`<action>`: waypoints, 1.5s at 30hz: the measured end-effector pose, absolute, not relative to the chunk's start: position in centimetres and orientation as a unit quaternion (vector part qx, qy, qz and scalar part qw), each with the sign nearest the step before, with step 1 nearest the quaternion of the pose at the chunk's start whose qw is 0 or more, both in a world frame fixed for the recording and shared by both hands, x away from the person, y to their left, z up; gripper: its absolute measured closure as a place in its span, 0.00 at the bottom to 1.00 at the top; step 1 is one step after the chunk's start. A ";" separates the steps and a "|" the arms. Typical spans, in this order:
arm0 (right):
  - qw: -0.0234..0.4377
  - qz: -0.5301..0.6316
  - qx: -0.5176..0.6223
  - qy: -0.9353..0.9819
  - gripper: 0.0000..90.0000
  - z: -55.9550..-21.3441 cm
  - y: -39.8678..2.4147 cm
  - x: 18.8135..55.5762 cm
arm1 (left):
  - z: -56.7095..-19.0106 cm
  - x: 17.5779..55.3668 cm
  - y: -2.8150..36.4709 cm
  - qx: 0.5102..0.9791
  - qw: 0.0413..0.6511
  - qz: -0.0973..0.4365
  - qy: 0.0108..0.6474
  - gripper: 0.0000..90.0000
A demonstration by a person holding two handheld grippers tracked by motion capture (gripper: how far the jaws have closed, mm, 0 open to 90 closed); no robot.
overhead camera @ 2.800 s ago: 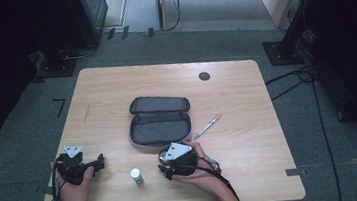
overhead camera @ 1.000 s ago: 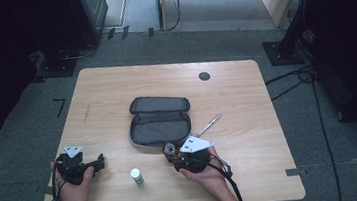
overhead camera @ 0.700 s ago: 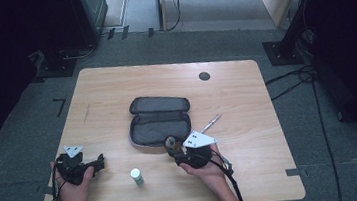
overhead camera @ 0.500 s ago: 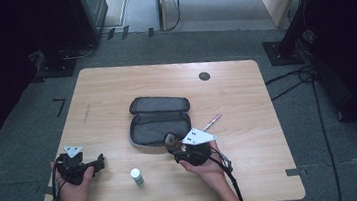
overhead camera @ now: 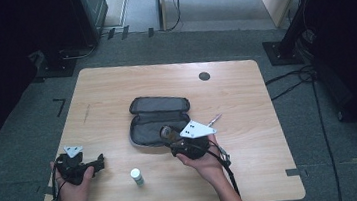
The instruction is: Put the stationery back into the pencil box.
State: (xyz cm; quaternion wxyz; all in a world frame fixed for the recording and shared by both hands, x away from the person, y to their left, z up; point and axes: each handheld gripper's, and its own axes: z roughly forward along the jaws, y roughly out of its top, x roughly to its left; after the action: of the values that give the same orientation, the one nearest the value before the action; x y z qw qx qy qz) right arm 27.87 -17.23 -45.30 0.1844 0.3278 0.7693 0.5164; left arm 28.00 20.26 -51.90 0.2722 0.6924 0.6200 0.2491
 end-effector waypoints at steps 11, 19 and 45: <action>0.204 0.518 0.337 0.759 0.47 -42.9 -17.8 29.1 | -51.9 28.0 20.3 0.692 0.273 0.249 0.620 0.00; 0.203 0.503 0.352 0.763 0.47 -42.8 -18.4 31.0 | -51.9 28.0 20.3 0.692 0.273 0.249 0.620 0.00; 0.168 0.427 0.444 0.769 0.70 -47.8 -18.8 34.4 | -51.9 28.0 20.3 0.692 0.272 0.249 0.620 0.00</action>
State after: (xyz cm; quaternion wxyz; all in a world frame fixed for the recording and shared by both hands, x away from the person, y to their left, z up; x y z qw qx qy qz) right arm 34.41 -18.77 -47.76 0.1685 0.4443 0.7692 0.4273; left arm 28.00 20.26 -51.90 0.2723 0.6924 0.6201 0.2490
